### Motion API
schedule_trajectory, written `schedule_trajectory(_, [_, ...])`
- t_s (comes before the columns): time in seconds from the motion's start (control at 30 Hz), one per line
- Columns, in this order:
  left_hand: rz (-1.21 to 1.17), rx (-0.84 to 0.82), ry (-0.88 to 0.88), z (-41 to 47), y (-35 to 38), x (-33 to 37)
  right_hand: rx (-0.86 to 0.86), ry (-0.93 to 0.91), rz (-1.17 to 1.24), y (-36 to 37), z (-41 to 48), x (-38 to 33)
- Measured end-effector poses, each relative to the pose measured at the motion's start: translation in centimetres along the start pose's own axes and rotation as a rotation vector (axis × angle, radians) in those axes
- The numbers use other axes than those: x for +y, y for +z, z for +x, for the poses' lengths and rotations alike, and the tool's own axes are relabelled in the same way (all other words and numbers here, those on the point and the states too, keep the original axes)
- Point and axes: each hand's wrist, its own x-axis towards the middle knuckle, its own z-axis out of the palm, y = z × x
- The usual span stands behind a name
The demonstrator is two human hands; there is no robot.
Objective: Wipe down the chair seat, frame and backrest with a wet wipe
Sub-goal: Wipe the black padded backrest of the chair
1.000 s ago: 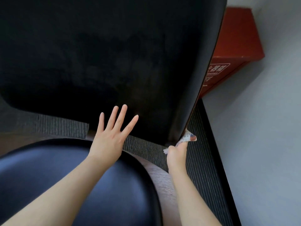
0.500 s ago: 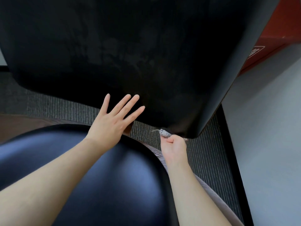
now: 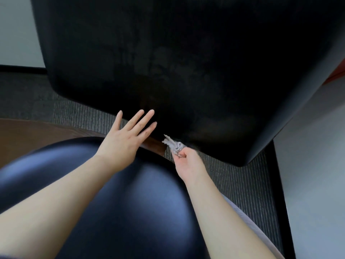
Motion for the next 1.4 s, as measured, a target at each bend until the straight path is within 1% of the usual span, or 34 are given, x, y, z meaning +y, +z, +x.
schedule_trajectory(0.03, [-0.117, -0.025, -0.060, -0.4, -0.2, 0.7, -0.009, -0.012, -0.086, 0.0, -1.1, 0.0])
schedule_trajectory(0.07, [-0.292, -0.056, -0.150, -0.8, -0.6, 1.5, -0.010, -0.027, -0.091, -0.2, -2.0, 0.0])
schedule_trajectory(0.13, [-0.788, -0.142, -0.406, -1.3, -1.9, 3.5, -0.088, -0.031, -0.154, 0.2, -4.6, -0.2])
schedule_trajectory(0.17, [-1.018, -0.186, -0.529, -1.5, -2.8, 4.4, -0.131, -0.056, -0.223, 0.4, -6.0, -0.5])
schedule_trajectory(0.2, [-1.216, -0.217, -0.624, -1.6, -3.8, 5.1, -0.179, -0.094, -0.337, 0.4, -7.1, -1.0])
schedule_trajectory(0.27, [-1.516, -0.261, -0.736, -1.5, -5.8, 5.8, -0.203, -0.187, -0.578, 0.8, -9.4, -2.3])
schedule_trajectory(0.33, [-1.666, -0.260, -0.764, -1.2, -7.7, 6.0, -0.196, -0.272, -0.809, 1.3, -11.2, -3.6])
schedule_trajectory(0.43, [-1.733, -0.139, -0.813, -0.6, -10.1, 6.0, -0.169, -0.377, -1.108, 2.1, -13.6, -5.7])
schedule_trajectory(0.47, [-1.802, -0.133, -0.830, -0.5, -10.8, 6.1, -0.179, -0.400, -1.191, 2.2, -14.2, -6.4])
schedule_trajectory(0.53, [-1.941, -0.194, -0.825, -0.6, -12.3, 6.3, -0.212, -0.409, -1.337, 2.2, -15.1, -7.4])
schedule_trajectory(0.57, [-1.944, -0.220, -0.818, -0.7, -13.1, 6.4, -0.230, -0.413, -1.386, 2.4, -15.9, -8.2])
schedule_trajectory(0.63, [-1.860, -0.232, -0.812, -1.0, -13.4, 6.8, -0.267, -0.408, -1.416, 2.4, -16.4, -8.7])
schedule_trajectory(0.7, [-1.858, -0.194, -0.854, -1.0, -14.2, 7.2, -0.314, -0.412, -1.383, 2.5, -17.2, -9.7])
schedule_trajectory(0.73, [-1.874, -0.149, -0.898, -0.9, -14.8, 7.5, -0.309, -0.433, -1.359, 2.5, -17.6, -10.4])
schedule_trajectory(0.77, [-1.838, -0.063, -0.960, -0.7, -15.6, 7.7, -0.279, -0.475, -1.333, 2.3, -18.0, -11.1])
schedule_trajectory(0.83, [-1.599, 0.190, -1.097, -0.1, -17.3, 7.6, -0.176, -0.652, -1.339, 2.1, -18.7, -12.9])
schedule_trajectory(0.87, [-1.476, 0.309, -1.145, 0.4, -18.4, 7.6, -0.120, -0.799, -1.407, 2.0, -19.0, -13.9])
schedule_trajectory(0.9, [-1.403, 0.406, -1.165, 1.2, -19.7, 7.5, -0.067, -0.978, -1.511, 2.0, -19.2, -15.0])
schedule_trajectory(0.97, [-1.344, 0.556, -1.123, 3.3, -21.5, 7.6, 0.017, -1.353, -1.719, 2.5, -19.6, -17.1])
schedule_trajectory(1.0, [-1.321, 0.618, -1.093, 4.7, -22.0, 7.7, 0.033, -1.510, -1.781, 2.8, -19.7, -18.1])
schedule_trajectory(1.03, [-1.280, 0.667, -1.066, 6.1, -22.3, 7.7, 0.019, -1.631, -1.820, 3.1, -19.7, -19.0])
schedule_trajectory(1.07, [-1.226, 0.694, -1.051, 7.5, -22.4, 7.9, -0.001, -1.712, -1.846, 3.4, -19.7, -19.9])
schedule_trajectory(1.1, [-1.181, 0.707, -1.040, 8.9, -22.5, 8.2, -0.008, -1.753, -1.863, 3.8, -19.8, -21.0])
schedule_trajectory(1.17, [-1.136, 0.728, -0.998, 11.3, -22.5, 9.6, 0.019, -1.728, -1.871, 5.0, -19.6, -23.7])
schedule_trajectory(1.23, [-1.159, 0.783, -0.866, 13.0, -23.1, 12.4, 0.034, -1.663, -1.854, 6.2, -18.7, -26.5])
schedule_trajectory(1.27, [-1.165, 0.792, -0.804, 13.5, -23.3, 14.2, 0.035, -1.670, -1.861, 6.7, -18.1, -27.6])
schedule_trajectory(1.33, [-1.163, 0.755, -0.700, 13.4, -23.2, 16.7, 0.022, -1.748, -1.900, 7.0, -17.0, -28.8])
schedule_trajectory(1.4, [-1.140, 0.688, -0.618, 12.7, -22.7, 16.8, -0.006, -1.814, -1.897, 6.7, -16.2, -29.2])
